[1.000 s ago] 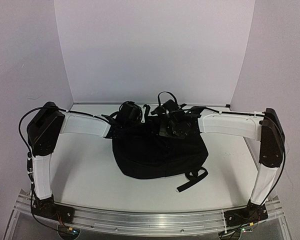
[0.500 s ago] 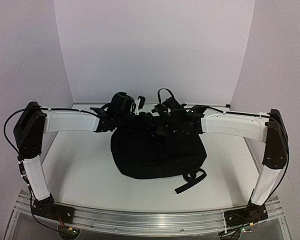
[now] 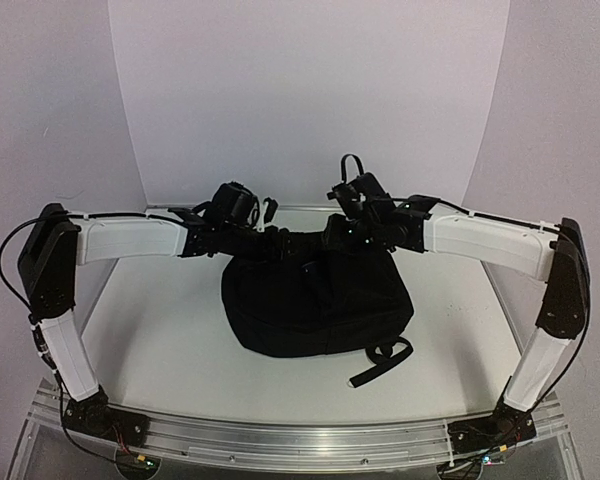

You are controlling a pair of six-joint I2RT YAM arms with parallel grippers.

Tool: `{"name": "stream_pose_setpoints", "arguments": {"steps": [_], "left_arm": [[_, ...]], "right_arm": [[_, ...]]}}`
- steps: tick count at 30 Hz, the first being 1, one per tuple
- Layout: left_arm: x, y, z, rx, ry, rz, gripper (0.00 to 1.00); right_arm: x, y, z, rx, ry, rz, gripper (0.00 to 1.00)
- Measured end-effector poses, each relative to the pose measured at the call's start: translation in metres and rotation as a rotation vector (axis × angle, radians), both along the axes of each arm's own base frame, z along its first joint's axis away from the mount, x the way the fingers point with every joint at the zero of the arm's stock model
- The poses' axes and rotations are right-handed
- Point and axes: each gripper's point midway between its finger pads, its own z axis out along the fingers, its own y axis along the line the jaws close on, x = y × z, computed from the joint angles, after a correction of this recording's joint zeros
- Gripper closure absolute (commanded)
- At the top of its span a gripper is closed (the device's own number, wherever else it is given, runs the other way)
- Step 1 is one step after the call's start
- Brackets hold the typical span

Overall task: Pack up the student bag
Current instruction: Place the personal item in the student bag, then zip the student bag at the center of the board.

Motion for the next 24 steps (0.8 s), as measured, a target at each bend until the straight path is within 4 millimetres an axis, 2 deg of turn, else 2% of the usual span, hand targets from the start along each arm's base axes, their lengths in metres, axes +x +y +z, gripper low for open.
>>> {"name": "stream_pose_setpoints", "arguments": {"steps": [4,7,13,17,19,21,24], "left_arm": [[0.006,-0.011,-0.026,0.037,0.054,-0.016,0.32],[0.012,-0.018,-0.039,0.06,0.077,-0.023,0.32],[0.026,-0.028,-0.037,0.069,0.062,-0.026,0.35],[0.033,-0.032,-0.039,0.081,0.05,-0.022,0.37],[0.037,-0.034,-0.039,0.088,0.045,-0.018,0.42],[0.041,-0.036,-0.041,0.095,0.039,-0.015,0.51],[0.046,-0.037,-0.044,0.109,0.027,-0.019,0.64]], "right_arm": [[-0.004,0.005,-0.002,-0.004,0.01,0.042,0.46],[-0.006,0.006,-0.006,-0.01,0.018,0.056,0.46],[-0.008,0.005,-0.02,-0.042,0.039,0.058,0.46],[-0.006,0.004,-0.038,-0.085,0.062,0.052,0.46],[-0.005,0.003,-0.05,-0.112,0.078,0.049,0.47],[-0.005,0.0,-0.059,-0.137,0.092,0.045,0.5],[-0.005,-0.004,-0.063,-0.16,0.098,0.032,0.63]]}}
